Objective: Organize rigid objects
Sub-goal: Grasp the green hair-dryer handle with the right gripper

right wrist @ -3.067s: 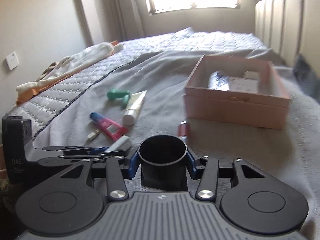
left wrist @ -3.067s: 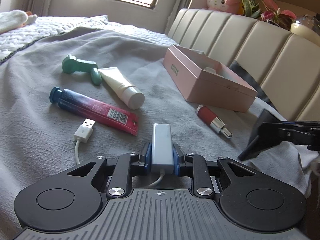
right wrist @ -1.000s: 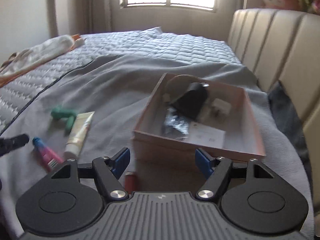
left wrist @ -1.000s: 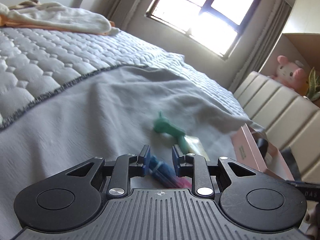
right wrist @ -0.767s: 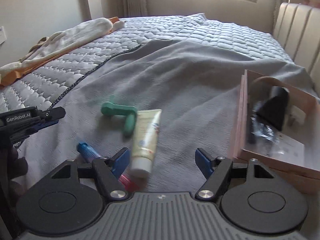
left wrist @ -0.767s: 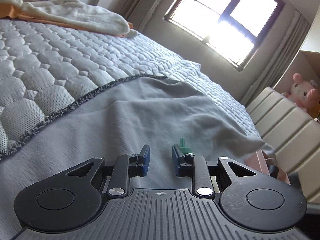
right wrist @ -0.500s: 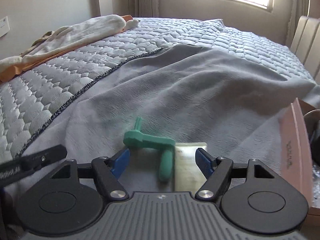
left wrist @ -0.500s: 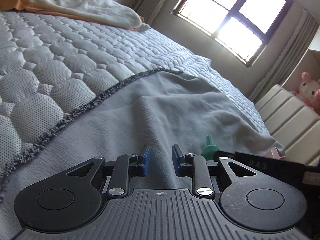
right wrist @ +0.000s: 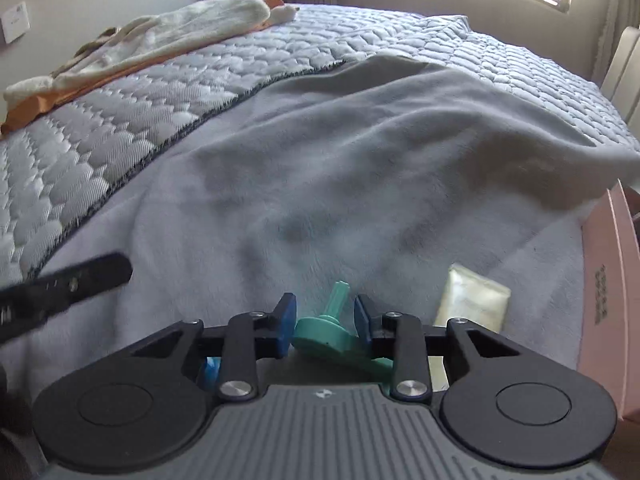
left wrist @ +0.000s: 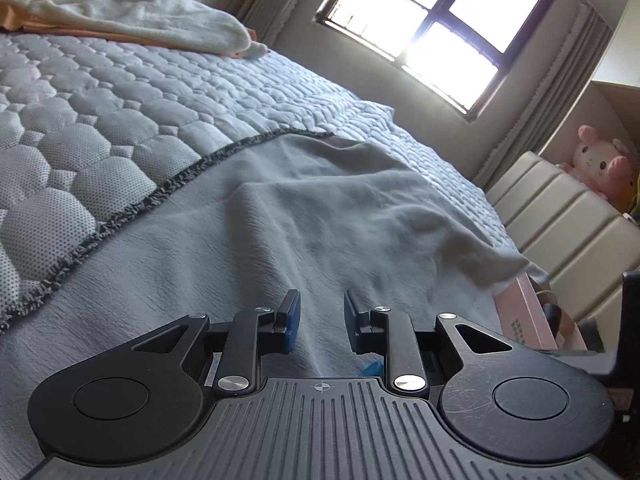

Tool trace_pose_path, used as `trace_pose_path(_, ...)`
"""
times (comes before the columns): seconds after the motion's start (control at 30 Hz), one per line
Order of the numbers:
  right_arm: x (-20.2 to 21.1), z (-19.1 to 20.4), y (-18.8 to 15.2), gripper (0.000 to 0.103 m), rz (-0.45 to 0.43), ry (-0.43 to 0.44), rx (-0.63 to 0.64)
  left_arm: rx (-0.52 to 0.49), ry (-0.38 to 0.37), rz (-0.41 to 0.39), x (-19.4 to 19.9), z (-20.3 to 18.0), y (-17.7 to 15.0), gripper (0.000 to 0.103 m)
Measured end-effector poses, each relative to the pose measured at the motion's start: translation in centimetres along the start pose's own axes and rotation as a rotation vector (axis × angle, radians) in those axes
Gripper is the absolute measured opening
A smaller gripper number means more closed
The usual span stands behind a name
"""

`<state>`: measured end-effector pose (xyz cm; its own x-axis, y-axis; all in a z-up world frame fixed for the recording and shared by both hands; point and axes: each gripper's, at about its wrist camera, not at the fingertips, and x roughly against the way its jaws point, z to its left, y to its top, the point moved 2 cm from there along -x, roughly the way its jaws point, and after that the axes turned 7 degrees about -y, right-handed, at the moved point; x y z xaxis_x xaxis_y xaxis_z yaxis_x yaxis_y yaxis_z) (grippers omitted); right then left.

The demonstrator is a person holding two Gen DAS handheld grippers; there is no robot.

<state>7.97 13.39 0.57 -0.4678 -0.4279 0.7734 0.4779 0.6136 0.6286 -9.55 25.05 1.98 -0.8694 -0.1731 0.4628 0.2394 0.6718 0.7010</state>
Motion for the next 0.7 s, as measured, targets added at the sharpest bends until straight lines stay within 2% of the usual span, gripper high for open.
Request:
trace_pose_path(0.17,2.9,-2.7,-4.2,0.031,-0.009,-0.055,0.028,-0.058,-0.051,0.049,-0.6,-2.4,-1.2,0.026)
trace_pose_path(0.33,5.0,-5.6,-7.3,0.031,-0.011,-0.105,-0.01,-0.086,-0.176,0.125,-1.5,-4.6,-2.9,0.026)
trace_pose_path(0.43,6.3,-6.8,-9.1,0.031,-0.029,-0.122,-0.033,-0.112,-0.22,0.165,-2.1,-5.9,-3.9,0.026)
trace_pose_path(0.53,7.4,-7.5,-10.7,0.031,-0.052,-0.156,-0.033,-0.147,-0.229,0.192,-2.6,-6.8,-4.9,0.026)
trace_pose_path(0.63,8.5,-8.1,-12.3,0.032,-0.077,-0.19,-0.025,-0.142,-0.215,0.183,-2.5,-6.8,-5.0,0.026)
trace_pose_path(0.7,9.0,-8.7,-13.2,0.04,-0.075,-0.212,-0.025,-0.097,-0.198,0.158,-2.3,-6.2,-4.6,0.026)
